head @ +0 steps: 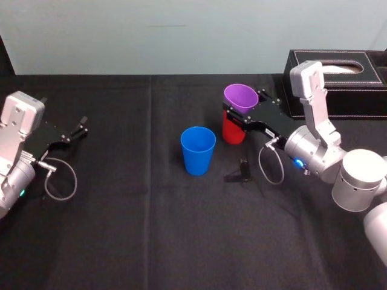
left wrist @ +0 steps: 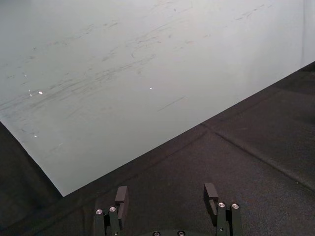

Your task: Stack the three plastic cups sequentially using one hand.

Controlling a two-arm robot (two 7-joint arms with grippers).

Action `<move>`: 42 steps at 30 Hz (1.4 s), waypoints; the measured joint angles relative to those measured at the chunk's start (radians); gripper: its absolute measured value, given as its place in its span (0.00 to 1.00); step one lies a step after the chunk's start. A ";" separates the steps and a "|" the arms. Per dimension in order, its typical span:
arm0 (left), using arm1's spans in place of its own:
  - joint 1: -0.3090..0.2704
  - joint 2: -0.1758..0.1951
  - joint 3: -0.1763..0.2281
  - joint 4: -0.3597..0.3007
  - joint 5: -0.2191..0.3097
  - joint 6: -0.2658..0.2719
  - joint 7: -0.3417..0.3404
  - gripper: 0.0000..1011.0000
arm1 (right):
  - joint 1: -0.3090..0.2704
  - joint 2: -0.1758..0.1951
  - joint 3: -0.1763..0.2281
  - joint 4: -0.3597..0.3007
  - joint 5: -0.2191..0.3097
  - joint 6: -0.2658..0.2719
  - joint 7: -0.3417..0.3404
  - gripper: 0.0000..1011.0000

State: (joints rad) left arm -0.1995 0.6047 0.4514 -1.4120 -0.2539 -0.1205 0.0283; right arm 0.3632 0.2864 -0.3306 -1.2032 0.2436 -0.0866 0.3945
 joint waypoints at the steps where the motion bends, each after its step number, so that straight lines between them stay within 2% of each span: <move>1: 0.000 0.000 0.000 0.000 0.000 0.000 0.000 0.99 | 0.000 -0.001 0.000 0.001 -0.001 -0.001 0.000 0.72; 18: 0.000 0.000 0.000 0.000 0.000 0.000 0.000 0.99 | -0.001 -0.010 -0.001 0.007 -0.011 -0.002 -0.006 0.72; 22: 0.000 0.000 0.000 0.000 0.000 0.000 0.000 0.99 | -0.001 -0.010 -0.002 0.007 -0.010 -0.002 -0.006 0.80; 23: 0.000 0.000 0.000 0.000 0.000 0.000 0.000 0.99 | -0.001 -0.009 -0.002 0.007 -0.010 -0.002 -0.006 0.84; 29: 0.000 0.000 0.000 0.000 0.000 0.000 0.000 0.99 | -0.001 -0.009 -0.002 0.006 -0.010 -0.001 -0.006 0.98; 37: 0.000 0.000 0.000 0.000 0.000 0.000 0.000 0.99 | -0.001 -0.008 -0.002 0.005 -0.009 -0.001 -0.005 0.99; 42: 0.000 0.000 0.000 0.000 0.000 0.000 0.000 0.99 | -0.011 0.000 0.007 -0.039 -0.011 0.012 -0.009 0.99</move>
State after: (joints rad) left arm -0.1995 0.6046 0.4514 -1.4120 -0.2539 -0.1205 0.0283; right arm 0.3524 0.2865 -0.3240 -1.2426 0.2326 -0.0741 0.3851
